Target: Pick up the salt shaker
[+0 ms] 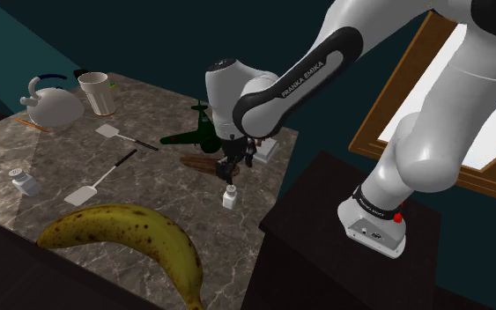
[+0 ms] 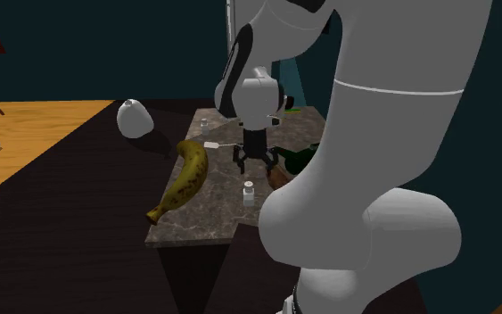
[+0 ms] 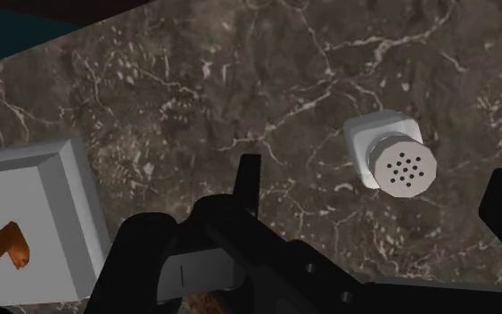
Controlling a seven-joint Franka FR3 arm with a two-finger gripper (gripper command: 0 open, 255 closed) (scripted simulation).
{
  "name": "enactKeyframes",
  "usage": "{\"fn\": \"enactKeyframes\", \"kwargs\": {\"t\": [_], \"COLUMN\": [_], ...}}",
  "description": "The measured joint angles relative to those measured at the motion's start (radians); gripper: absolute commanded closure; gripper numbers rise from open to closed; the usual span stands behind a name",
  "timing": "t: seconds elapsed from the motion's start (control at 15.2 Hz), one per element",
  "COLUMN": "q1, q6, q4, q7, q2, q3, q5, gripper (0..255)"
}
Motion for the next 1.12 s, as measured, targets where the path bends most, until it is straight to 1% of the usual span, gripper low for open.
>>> {"fn": "enactKeyframes", "kwargs": {"t": [0.13,0.26,0.66,0.73,1.12], "q1": [0.016,0.025,0.035,0.036,0.037], "q6": [0.03,0.057,0.131,0.135,0.138], "q4": [0.04,0.056,0.055,0.057,0.061], "q7": [0.035,0.052,0.076,0.077,0.079], "q2": [0.07,0.114,0.189,0.195,0.201], "q3": [0.008,0.008,-0.003,-0.004,-0.005], "q5": [-0.025,-0.042,-0.073,-0.076,-0.078], "gripper": [0,0,0,255,255]}}
